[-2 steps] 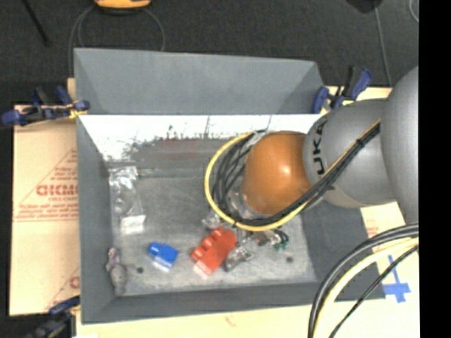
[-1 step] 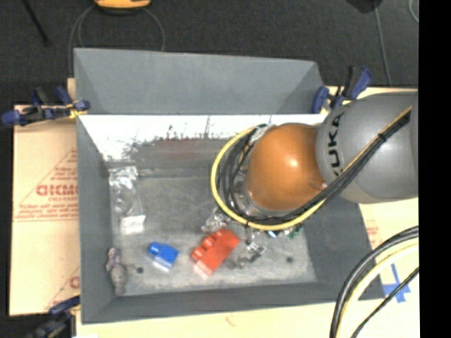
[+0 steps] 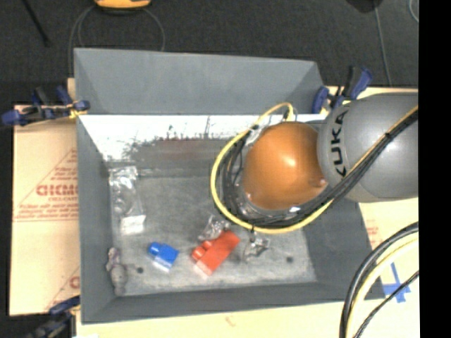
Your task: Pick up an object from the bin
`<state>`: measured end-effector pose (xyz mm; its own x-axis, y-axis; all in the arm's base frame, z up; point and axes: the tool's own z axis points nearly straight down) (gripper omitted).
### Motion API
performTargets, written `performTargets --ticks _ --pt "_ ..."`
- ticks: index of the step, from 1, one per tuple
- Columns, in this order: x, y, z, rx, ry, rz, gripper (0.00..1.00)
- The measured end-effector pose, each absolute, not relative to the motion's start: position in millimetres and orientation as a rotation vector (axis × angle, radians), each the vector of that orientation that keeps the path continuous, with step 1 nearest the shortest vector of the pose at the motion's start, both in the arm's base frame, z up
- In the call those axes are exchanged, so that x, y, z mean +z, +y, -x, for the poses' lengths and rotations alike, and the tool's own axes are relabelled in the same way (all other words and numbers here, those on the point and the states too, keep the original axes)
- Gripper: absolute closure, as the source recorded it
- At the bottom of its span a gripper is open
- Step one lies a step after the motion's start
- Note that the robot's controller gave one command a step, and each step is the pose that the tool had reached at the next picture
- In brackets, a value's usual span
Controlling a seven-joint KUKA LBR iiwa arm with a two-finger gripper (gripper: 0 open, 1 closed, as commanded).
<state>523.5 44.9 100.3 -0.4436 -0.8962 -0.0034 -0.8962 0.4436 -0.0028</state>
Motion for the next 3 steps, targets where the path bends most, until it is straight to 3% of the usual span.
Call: performTargets --ticks 1,2,3 --pt "74.9 53.0 -535.5 -0.007 2.438 1.975 0.00" --pt "76.8 52.9 -537.0 -0.003 2.443 1.967 0.00" --pt "79.3 53.2 -539.2 -0.006 2.443 1.962 1.00"
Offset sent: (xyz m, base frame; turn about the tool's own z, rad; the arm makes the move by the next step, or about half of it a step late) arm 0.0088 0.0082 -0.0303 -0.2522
